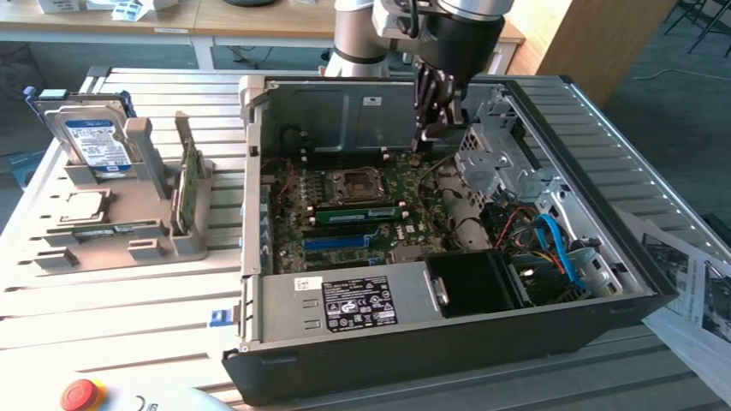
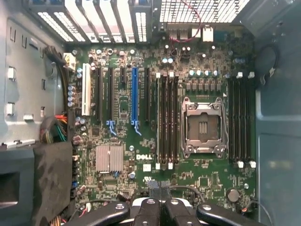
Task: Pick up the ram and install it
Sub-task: 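Press down the ram until it locks into place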
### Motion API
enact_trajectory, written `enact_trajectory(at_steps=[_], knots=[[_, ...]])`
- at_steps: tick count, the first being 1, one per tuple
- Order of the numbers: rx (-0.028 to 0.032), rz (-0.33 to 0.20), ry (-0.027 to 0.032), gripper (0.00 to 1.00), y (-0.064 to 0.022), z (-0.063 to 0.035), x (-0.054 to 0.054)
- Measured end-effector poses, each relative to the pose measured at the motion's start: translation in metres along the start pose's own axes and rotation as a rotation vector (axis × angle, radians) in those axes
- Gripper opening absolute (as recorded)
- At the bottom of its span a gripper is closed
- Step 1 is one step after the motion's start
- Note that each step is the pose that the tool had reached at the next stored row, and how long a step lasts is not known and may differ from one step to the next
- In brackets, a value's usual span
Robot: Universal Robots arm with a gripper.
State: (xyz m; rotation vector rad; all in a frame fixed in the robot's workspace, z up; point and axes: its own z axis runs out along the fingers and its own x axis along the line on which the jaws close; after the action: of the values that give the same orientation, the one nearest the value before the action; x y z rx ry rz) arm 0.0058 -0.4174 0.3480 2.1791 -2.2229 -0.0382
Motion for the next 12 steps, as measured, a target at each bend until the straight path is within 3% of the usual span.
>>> enact_trajectory(at_steps=[5,12], knots=[[0.0000,-0.002,0.0001,0.10,-0.0069,-0.0003,0.0005],[0.0000,-0.002,0.0001,0.10,-0.0069,-0.0003,0.0006]])
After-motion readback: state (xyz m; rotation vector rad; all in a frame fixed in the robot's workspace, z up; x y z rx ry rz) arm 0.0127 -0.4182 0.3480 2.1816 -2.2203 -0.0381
